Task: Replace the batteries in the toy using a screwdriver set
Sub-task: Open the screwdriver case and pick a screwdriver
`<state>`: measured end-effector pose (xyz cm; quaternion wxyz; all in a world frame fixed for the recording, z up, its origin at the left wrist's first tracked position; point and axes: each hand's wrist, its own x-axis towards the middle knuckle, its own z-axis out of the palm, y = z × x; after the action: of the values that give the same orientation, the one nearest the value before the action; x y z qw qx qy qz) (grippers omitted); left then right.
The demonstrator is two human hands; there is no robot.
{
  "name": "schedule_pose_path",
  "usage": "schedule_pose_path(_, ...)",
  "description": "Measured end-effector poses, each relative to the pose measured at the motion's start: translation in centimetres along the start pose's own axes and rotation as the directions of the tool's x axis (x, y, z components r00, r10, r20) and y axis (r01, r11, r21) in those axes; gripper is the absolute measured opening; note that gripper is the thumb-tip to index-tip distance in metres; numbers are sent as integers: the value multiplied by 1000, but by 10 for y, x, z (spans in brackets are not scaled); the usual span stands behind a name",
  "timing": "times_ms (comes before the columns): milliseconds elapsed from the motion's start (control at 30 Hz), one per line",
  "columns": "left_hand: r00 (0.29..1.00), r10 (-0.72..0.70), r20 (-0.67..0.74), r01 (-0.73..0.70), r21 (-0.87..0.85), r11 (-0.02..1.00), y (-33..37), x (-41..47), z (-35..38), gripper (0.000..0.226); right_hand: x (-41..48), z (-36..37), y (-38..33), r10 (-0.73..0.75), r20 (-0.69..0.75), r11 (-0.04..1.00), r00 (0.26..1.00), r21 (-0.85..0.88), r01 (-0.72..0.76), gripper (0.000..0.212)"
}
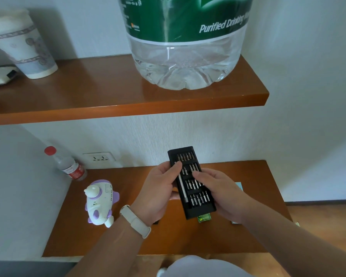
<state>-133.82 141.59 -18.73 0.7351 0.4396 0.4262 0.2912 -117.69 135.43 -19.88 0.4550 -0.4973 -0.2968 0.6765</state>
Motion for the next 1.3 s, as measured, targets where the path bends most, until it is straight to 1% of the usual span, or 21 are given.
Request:
schedule_pose_path(133,986,130,-102,-121,94,988,-2,-1,3,26,-1,6,-1,-60,-15,998,998,-18,59,23)
schedule_pose_path(200,967,206,-151,-183,152,971,-4,-1,1,33,-2,9,-2,-75,-12,997,997,-25,74,21)
schedule_pose_path(267,946,283,-158,-238,254,937,-6,-3,-2,37,-3,10,-1,-81,-14,996,997,-38,80,20)
schedule_pose_path(400,908,406,-103,-313,478,821,-11,-5,-8,34,-4,11,1,-88,-26,993,996,-76,86,21)
schedule_pose_path(467,892,446,-71,-336,557,760,-13,-6,-10,30,-4,11,1,-96,-29,992,995,-83,93,19)
schedule_pose_path(633,839,544,-17,-351,747,565,-14,-9,-14,22,-3,12,1,-104,-25,990,994,-101,101,16)
schedule_pose_path(700,836,548,4,-332,800,500,-13,-9,-17,16,-2,12,2,-115,-31,987,993,-116,111,15)
schedule_pose_path(733,842,539,19,-320,823,470,-11,-8,-19,18,-2,12,2,-120,-37,986,992,-124,115,14)
schedule_pose_path(900,888,449,93,-284,881,378,-4,-4,-24,19,-1,11,6,-152,-65,968,986,-209,135,10)
schedule_pose_path(1000,916,381,123,-280,878,389,-1,2,-27,14,0,10,8,-167,-84,956,982,-259,140,10)
schedule_pose_path(1067,921,364,142,-289,874,390,-1,4,-26,13,1,11,8,-177,-103,953,979,-268,144,10)
schedule_pose_path(1167,905,404,130,-293,880,373,-6,4,-23,12,3,11,6,-185,-132,955,974,-259,146,13)
schedule_pose_path(1300,891,432,138,-303,889,343,-12,3,-22,12,5,9,8,-186,-172,965,967,-215,147,9)
